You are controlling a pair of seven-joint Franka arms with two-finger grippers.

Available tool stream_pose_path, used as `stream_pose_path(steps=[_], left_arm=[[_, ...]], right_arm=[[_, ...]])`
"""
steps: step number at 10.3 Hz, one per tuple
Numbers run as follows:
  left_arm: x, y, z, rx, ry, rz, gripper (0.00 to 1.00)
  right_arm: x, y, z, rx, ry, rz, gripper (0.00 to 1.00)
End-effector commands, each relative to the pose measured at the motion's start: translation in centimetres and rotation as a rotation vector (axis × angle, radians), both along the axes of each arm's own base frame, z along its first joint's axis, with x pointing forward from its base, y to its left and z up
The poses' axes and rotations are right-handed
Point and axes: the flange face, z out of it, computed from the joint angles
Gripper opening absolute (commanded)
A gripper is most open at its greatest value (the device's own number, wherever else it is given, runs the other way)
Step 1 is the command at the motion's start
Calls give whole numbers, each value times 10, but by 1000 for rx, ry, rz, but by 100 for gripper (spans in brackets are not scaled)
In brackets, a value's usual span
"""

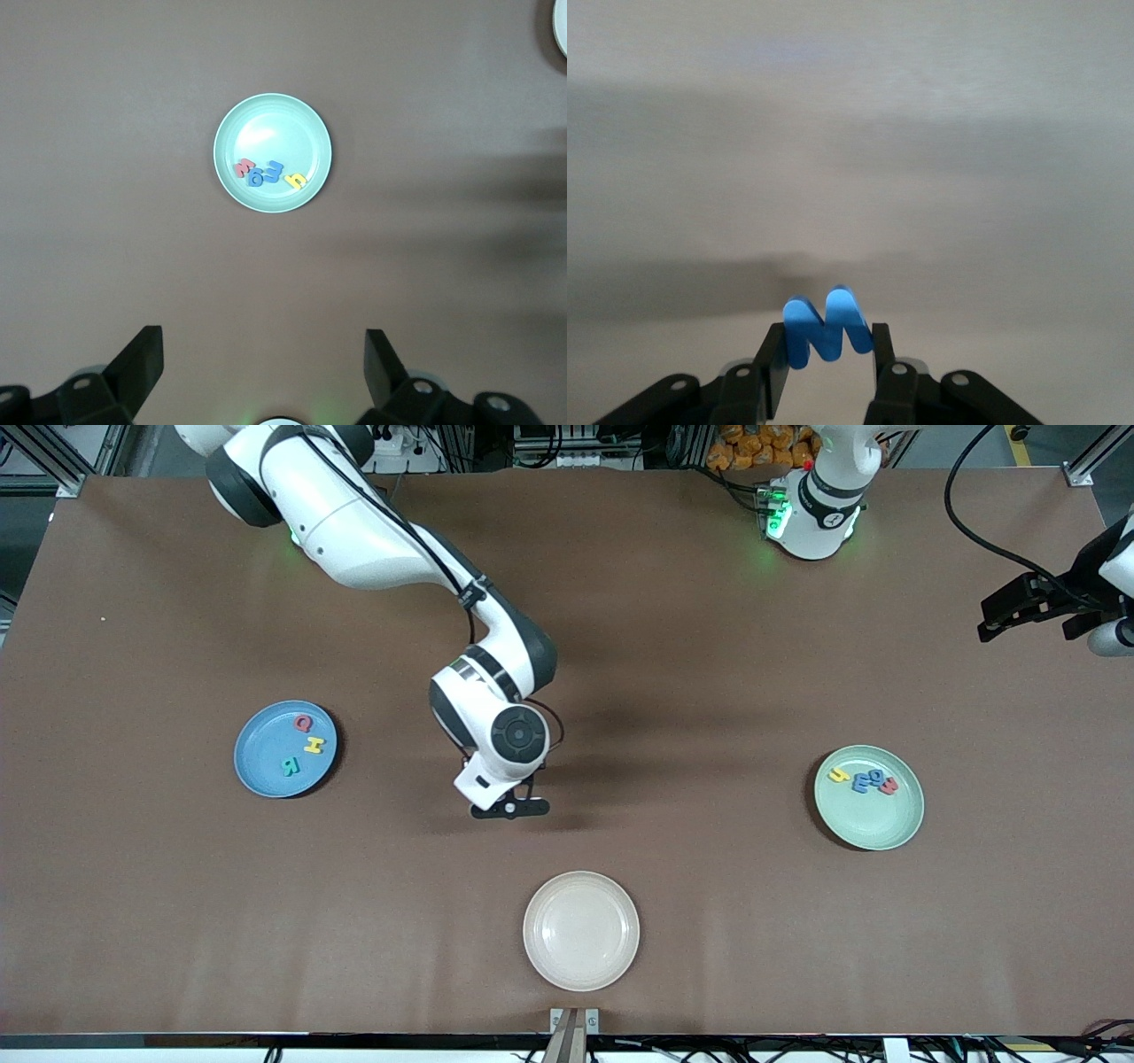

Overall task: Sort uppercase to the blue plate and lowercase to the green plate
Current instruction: 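Carry the blue W to the blue plate with the right gripper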

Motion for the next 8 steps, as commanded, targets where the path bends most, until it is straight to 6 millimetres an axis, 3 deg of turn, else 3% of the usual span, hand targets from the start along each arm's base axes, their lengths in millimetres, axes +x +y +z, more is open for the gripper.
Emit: stream_pose_path(steps=[1, 3, 5, 8], left_arm=[[-1, -7, 0, 46, 8, -21, 100], [1, -9, -4, 47, 15, -24, 100], [1, -10, -4, 47, 16, -35, 100], [2, 2, -3, 44, 15, -26, 100]], right_arm=[[-9, -42, 23, -29, 41, 61, 35], [-14, -86, 35, -32, 43, 113, 35], [-25, -139, 34, 9, 47, 153, 35], [-38, -235, 34, -7, 114, 204, 35]])
